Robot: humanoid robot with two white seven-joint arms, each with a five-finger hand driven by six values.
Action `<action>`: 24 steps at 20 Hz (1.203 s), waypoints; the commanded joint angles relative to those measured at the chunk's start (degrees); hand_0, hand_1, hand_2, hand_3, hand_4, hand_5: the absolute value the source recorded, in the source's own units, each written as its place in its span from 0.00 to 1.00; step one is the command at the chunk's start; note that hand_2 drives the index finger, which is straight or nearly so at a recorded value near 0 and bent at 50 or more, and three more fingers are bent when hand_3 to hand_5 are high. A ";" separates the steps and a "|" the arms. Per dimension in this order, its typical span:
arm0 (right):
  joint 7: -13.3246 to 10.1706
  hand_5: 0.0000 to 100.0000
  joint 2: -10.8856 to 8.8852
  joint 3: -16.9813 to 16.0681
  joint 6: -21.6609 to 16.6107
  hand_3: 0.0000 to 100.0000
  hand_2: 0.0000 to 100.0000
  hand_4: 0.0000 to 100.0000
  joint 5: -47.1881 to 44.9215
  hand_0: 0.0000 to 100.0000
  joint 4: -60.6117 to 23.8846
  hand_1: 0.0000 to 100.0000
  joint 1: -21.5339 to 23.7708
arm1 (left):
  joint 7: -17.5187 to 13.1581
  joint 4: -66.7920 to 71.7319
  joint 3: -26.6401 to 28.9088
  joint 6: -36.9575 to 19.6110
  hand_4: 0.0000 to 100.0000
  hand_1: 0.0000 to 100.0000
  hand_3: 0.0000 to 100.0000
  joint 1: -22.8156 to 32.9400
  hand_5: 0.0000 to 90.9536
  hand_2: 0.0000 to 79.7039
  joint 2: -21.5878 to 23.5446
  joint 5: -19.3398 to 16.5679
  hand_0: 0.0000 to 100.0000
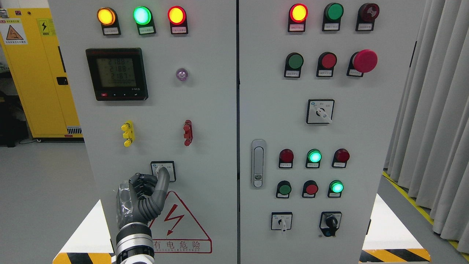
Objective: Turn on light switch 1
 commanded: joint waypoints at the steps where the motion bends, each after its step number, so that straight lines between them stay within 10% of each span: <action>1: 0.04 0.00 0.00 0.00 0.05 0.00 0.04 0.00 -1.67 0.00 0.00 0.50 0.00 | -0.22 0.14 0.01 -0.03 0.89 0.52 0.91 0.00 0.95 0.83 0.00 0.02 0.66; 24: -0.05 0.00 0.00 0.00 0.05 0.00 0.04 0.00 -1.67 0.00 0.00 0.50 0.00 | -0.22 0.40 -0.17 -0.29 0.89 0.49 0.91 -0.18 0.95 0.82 0.00 0.28 0.74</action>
